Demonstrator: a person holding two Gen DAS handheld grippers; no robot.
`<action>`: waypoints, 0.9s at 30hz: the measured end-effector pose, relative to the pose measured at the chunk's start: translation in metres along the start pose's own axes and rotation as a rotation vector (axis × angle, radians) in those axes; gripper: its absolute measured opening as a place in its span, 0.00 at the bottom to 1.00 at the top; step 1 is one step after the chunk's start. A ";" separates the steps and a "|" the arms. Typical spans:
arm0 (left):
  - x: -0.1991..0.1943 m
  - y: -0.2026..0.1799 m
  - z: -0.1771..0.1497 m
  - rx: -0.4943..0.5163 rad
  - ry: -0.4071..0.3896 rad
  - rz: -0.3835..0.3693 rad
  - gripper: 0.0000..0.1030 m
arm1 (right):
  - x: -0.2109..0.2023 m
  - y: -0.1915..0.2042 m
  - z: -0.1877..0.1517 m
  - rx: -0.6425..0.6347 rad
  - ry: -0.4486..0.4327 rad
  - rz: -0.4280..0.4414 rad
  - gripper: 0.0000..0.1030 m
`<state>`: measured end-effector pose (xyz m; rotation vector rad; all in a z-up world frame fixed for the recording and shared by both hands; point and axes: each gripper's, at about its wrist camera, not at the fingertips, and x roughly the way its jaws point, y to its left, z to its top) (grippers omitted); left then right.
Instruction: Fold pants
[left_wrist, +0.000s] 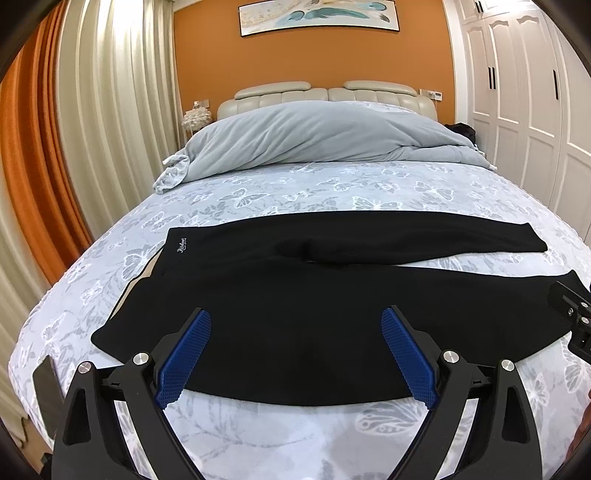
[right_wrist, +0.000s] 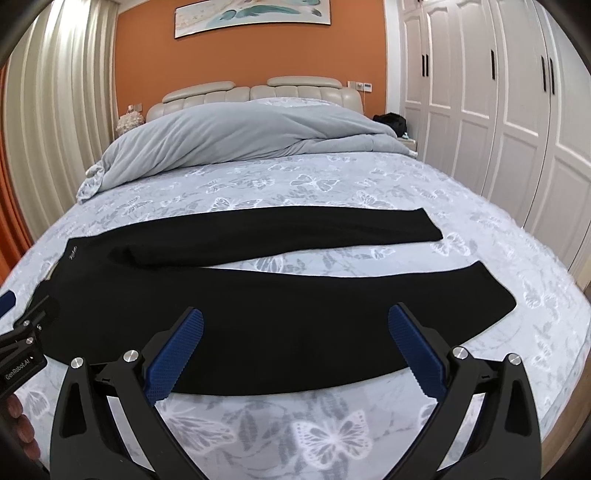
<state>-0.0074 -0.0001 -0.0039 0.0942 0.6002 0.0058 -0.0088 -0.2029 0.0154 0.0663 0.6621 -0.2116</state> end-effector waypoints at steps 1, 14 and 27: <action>0.000 0.000 0.000 -0.002 -0.003 0.001 0.89 | 0.000 0.001 0.000 -0.005 -0.002 -0.004 0.95; 0.001 0.000 0.000 0.013 0.015 0.018 0.89 | -0.003 0.004 -0.001 -0.016 -0.011 0.025 0.95; 0.001 -0.002 -0.003 0.007 0.021 0.021 0.89 | -0.002 0.002 -0.001 -0.003 -0.008 0.036 0.95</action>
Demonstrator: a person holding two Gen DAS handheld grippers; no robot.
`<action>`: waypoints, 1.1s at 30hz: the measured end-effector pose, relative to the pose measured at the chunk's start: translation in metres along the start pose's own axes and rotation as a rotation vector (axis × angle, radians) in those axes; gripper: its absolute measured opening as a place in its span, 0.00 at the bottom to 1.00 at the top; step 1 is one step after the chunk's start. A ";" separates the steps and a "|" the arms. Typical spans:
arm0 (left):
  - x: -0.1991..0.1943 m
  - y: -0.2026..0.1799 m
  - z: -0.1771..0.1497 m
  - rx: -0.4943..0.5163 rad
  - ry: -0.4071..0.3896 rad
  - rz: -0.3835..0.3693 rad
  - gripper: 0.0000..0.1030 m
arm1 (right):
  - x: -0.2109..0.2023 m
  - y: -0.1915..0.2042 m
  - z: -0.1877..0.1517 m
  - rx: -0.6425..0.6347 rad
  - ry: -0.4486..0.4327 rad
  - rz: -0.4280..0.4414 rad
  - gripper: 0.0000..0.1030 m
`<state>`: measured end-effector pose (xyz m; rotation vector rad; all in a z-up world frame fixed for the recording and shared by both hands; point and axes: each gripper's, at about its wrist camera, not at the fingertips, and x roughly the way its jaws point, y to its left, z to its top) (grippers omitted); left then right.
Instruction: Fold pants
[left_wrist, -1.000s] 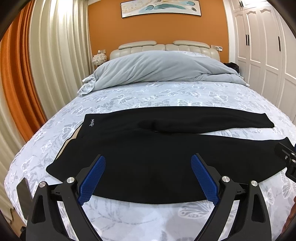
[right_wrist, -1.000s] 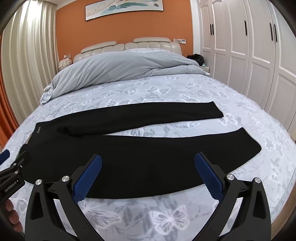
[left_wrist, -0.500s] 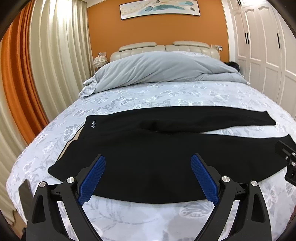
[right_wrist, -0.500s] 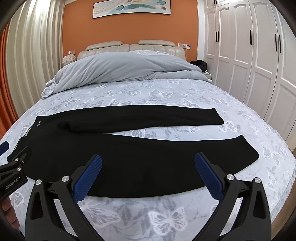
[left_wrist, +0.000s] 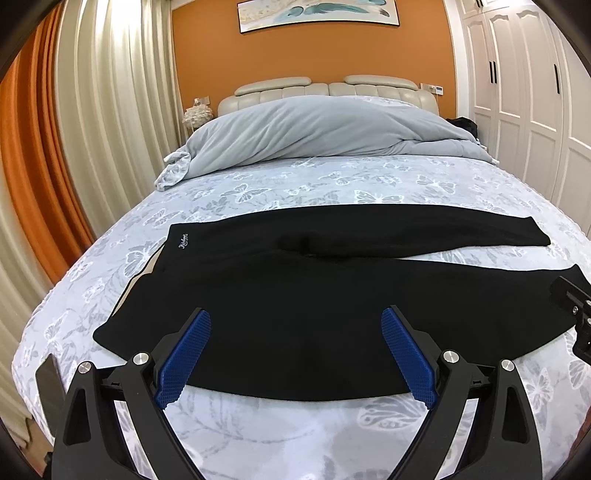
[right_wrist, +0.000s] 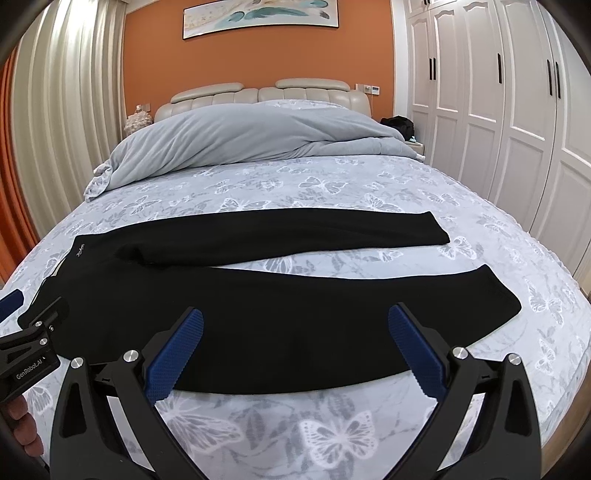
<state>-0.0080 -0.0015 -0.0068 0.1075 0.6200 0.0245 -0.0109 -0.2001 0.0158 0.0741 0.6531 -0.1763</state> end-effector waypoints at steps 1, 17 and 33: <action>0.001 0.000 0.000 -0.002 0.001 -0.004 0.89 | 0.000 0.000 0.000 0.002 0.000 0.000 0.95; 0.003 -0.002 -0.002 0.021 -0.019 -0.002 0.89 | 0.001 0.000 0.000 0.005 0.001 0.001 0.95; 0.009 0.002 -0.002 -0.003 0.044 -0.008 0.89 | 0.003 -0.003 -0.002 0.005 0.007 0.004 0.95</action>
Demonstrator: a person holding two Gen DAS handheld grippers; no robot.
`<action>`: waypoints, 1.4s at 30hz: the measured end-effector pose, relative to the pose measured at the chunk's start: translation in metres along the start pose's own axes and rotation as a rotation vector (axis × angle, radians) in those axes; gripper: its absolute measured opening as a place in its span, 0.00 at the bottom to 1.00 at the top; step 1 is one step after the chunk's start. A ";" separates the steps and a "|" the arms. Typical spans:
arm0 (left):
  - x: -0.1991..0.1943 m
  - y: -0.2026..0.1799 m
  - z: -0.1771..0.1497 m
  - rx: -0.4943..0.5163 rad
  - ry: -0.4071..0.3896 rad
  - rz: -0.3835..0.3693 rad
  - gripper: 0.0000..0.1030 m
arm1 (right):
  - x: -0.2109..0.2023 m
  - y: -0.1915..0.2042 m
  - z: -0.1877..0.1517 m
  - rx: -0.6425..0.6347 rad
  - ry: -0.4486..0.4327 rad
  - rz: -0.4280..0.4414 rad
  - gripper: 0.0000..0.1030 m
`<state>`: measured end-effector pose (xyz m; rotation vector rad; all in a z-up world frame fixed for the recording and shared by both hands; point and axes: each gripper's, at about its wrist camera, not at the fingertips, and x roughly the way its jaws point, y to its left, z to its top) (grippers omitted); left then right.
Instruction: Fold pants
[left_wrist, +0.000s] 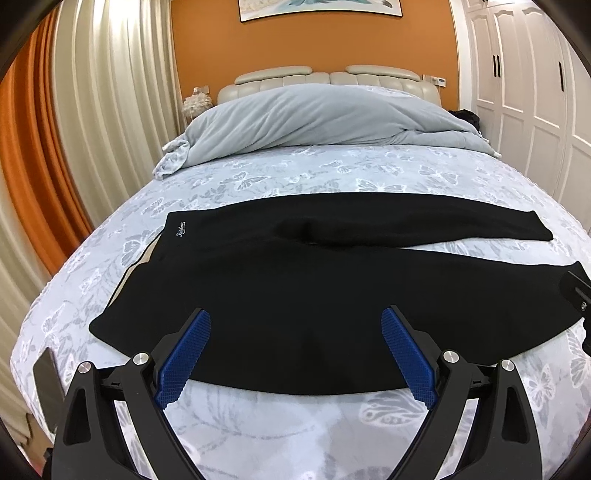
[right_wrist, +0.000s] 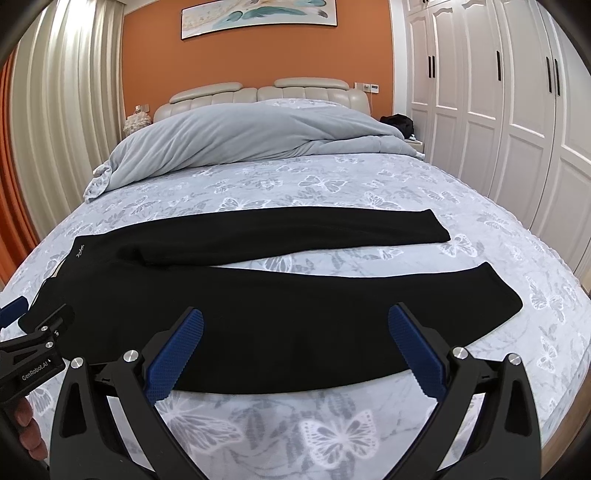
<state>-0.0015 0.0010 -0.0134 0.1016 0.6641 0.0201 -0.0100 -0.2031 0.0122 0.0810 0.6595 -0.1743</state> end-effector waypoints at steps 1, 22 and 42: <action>-0.001 0.000 -0.001 0.002 -0.002 -0.003 0.89 | 0.001 -0.001 0.001 -0.005 0.006 -0.003 0.95; 0.064 0.038 0.045 0.044 0.090 -0.085 0.89 | 0.148 -0.161 0.084 -0.032 0.245 -0.088 0.95; 0.365 0.271 0.125 -0.429 0.414 0.170 0.88 | 0.358 -0.289 0.137 0.217 0.351 -0.105 0.95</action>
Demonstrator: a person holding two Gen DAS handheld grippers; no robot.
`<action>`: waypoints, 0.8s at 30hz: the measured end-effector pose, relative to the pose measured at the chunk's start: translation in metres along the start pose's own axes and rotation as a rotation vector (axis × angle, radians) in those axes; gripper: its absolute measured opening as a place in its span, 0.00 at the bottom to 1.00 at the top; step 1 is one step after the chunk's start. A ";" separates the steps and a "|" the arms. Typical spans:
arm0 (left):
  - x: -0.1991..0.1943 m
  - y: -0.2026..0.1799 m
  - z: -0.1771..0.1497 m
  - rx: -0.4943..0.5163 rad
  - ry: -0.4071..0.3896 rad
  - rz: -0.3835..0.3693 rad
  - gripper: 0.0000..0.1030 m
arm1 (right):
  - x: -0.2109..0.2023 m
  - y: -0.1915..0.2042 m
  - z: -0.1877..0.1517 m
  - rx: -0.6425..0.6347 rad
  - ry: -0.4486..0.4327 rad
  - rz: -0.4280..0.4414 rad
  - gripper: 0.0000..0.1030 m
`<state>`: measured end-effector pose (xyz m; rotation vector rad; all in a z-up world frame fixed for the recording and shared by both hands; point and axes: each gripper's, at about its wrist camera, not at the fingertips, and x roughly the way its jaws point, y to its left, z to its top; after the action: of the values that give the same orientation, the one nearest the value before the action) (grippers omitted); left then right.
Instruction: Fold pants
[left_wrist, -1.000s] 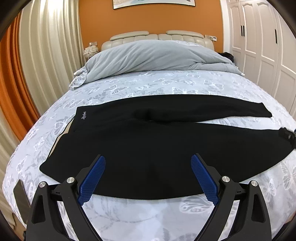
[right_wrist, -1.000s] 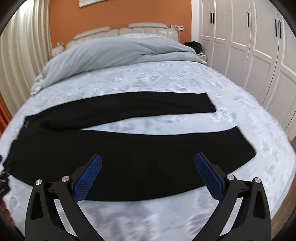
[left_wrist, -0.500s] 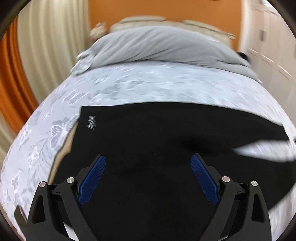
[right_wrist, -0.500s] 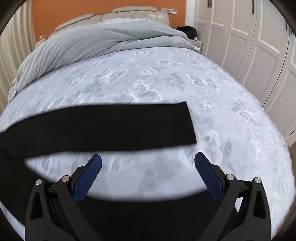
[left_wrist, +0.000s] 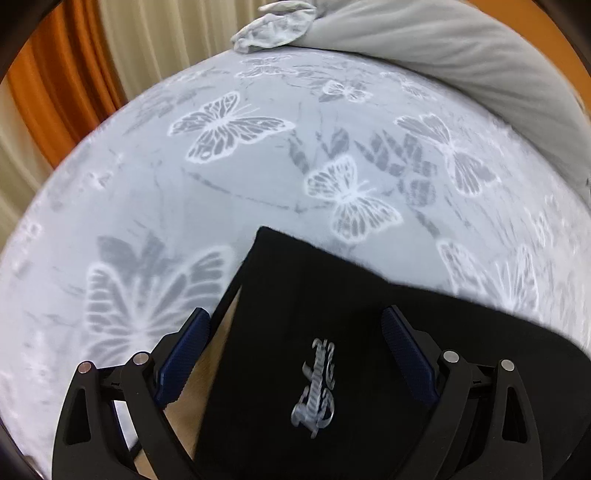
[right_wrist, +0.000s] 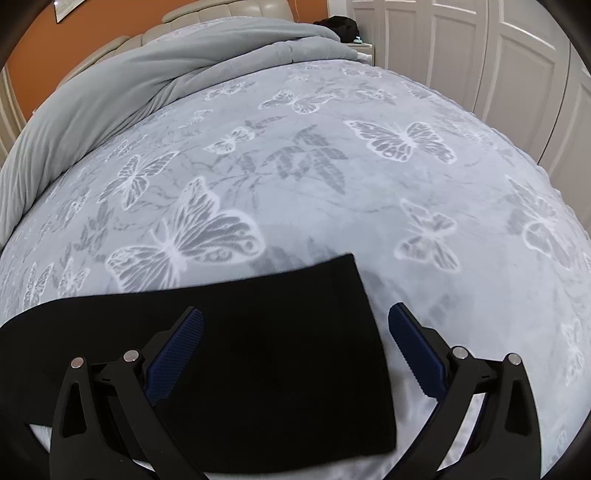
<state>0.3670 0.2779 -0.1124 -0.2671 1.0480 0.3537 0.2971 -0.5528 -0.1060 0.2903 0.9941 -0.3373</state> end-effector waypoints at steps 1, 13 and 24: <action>0.002 -0.002 0.000 0.002 -0.002 -0.001 0.88 | 0.006 0.002 0.001 -0.006 0.011 0.002 0.95; -0.059 -0.019 0.000 0.019 -0.085 -0.132 0.12 | -0.068 0.022 -0.005 -0.083 -0.117 0.138 0.12; -0.229 0.053 -0.099 0.144 -0.185 -0.298 0.12 | -0.226 -0.024 -0.102 -0.196 -0.261 0.197 0.13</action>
<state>0.1638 0.2530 0.0389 -0.2519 0.8324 0.0330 0.0963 -0.5024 0.0329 0.1593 0.7276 -0.0940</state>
